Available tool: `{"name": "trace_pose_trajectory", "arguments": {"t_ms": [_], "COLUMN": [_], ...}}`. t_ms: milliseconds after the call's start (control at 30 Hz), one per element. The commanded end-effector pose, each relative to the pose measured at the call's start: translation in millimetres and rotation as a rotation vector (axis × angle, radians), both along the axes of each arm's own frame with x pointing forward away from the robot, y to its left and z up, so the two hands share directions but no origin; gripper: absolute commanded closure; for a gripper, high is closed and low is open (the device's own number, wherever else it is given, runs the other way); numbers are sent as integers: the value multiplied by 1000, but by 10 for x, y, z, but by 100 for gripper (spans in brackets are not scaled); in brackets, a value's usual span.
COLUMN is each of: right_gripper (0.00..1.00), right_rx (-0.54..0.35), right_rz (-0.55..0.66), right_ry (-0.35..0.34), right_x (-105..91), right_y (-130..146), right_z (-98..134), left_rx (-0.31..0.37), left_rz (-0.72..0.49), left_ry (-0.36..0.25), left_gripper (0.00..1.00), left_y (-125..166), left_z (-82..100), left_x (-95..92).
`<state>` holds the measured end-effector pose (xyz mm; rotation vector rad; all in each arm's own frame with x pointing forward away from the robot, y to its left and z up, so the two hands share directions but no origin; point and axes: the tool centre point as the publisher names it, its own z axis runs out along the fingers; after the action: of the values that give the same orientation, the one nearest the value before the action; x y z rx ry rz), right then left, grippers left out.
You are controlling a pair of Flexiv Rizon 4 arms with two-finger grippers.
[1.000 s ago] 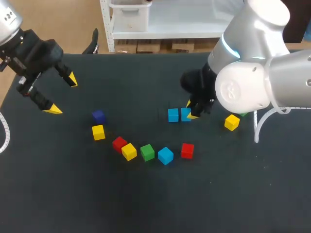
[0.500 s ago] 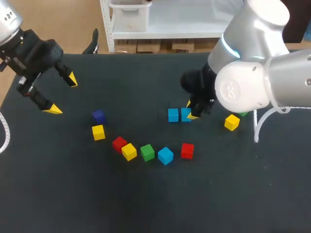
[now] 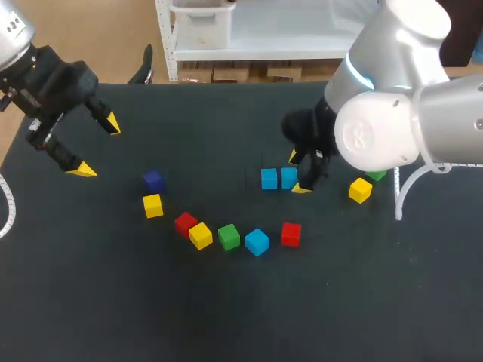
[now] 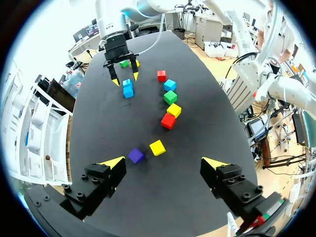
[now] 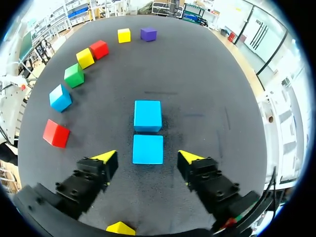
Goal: Place the blue cubes, place green cubes on the blue cubes, place the yellow cubes on the green cubes, then place the red cubes on the yellow cubes, and place purple cube on the red cubes.
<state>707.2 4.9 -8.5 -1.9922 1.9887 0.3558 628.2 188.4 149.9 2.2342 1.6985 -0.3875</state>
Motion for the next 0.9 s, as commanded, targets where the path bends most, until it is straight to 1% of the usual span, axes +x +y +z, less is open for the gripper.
{"name": "trace_pose_trajectory", "arguments": {"t_ms": [33,200,367,433,533,667,767,900], "right_gripper": [0,0,0,0,0,0,0,0], "right_rx": [8,54,80,106,160,283,313,318], "right_rz": [-1,-21,-25,-19,-40,-84,-102,-111], "right_ry": [10,27,19,18,25,36,27,16], "right_x": [11,-1,-31,-50,-68,-80,-97,-122], "right_y": [-44,-190,-392,-471,-605,-776,-881,-1022], "right_z": [42,194,353,409,471,533,564,583], "left_rx": [3,3,3,3,3,3,3,3], "left_rz": [-1,-1,-1,-1,-1,-1,-1,-1], "left_ry": [1,1,1,1,1,1,1,1], "left_gripper": [0,0,0,0,0,0,0,0], "left_y": [0,0,0,0,0,0,0,0], "left_z": [3,3,3,3,3,3,3,3], "left_x": [7,7,7,7,7,7,7,7]}}
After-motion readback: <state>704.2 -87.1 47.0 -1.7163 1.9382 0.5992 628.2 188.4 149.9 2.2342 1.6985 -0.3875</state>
